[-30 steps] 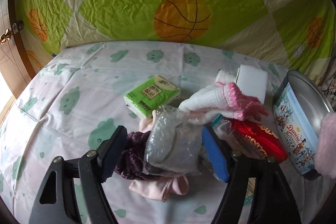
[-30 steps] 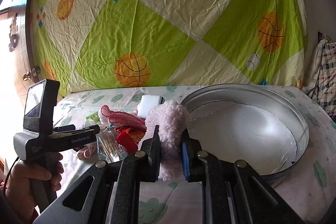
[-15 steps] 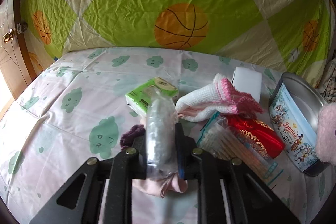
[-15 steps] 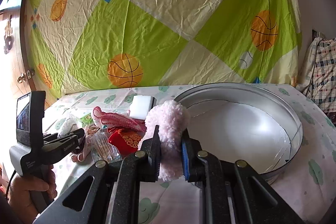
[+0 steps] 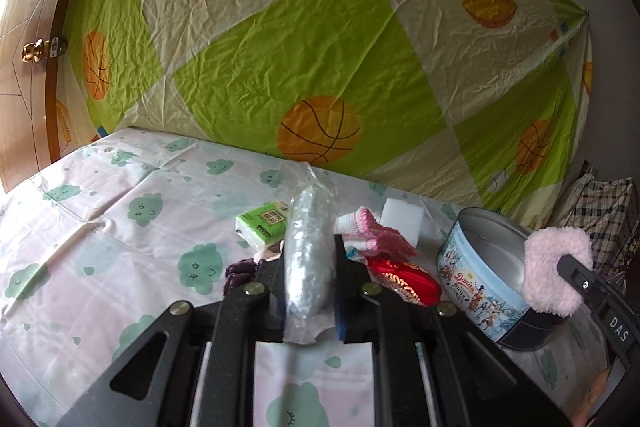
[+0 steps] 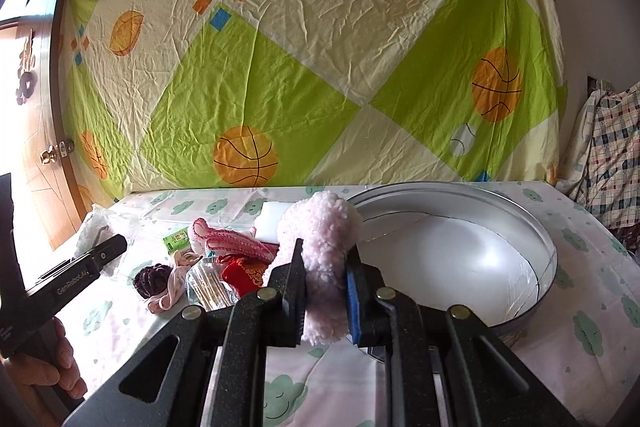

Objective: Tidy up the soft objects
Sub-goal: 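Grasp the clear plastic bag with the left tool while the right tool lifts the pink puff, then carry both items over the tin and open both tools to drop them in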

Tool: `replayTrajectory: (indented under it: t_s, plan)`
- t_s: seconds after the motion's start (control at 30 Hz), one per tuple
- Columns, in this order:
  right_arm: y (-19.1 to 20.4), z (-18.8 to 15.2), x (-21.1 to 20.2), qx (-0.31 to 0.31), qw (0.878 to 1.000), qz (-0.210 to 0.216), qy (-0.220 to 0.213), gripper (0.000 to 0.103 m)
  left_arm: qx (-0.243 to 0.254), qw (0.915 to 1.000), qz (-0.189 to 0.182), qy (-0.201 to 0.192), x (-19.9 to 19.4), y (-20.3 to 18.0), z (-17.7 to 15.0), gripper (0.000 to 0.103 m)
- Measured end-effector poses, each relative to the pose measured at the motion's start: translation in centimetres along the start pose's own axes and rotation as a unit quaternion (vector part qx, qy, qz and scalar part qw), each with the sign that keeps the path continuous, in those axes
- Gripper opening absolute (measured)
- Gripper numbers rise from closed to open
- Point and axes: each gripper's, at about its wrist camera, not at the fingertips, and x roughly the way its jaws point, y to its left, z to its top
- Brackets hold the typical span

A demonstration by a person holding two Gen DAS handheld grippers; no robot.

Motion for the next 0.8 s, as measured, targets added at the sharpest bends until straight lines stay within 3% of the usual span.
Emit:
replayTrajectory:
  t_s: [0.37, 0.57, 0.8]
  plan:
    - [-3.1, 0.4, -1.9, 0.010, 0.999, -0.025, -0.045, 0.018, 0.029, 0.9977, -0.048, -0.038, -3.4, -4.3, 0.1, 0.013]
    - [-8.5, 1.5, -1.7, 0.033, 0.995, -0.081, -0.054, 0.018, 0.062, 0.9933, -0.087, -0.045, -3.2, -9.6, 0.9, 0.013]
    - [-14.1, 2.3, -0.4, 0.044, 0.990, -0.130, -0.033, 0.018, 0.087, 0.9883, -0.121, -0.034, -1.1, -15.5, 1.0, 0.013]
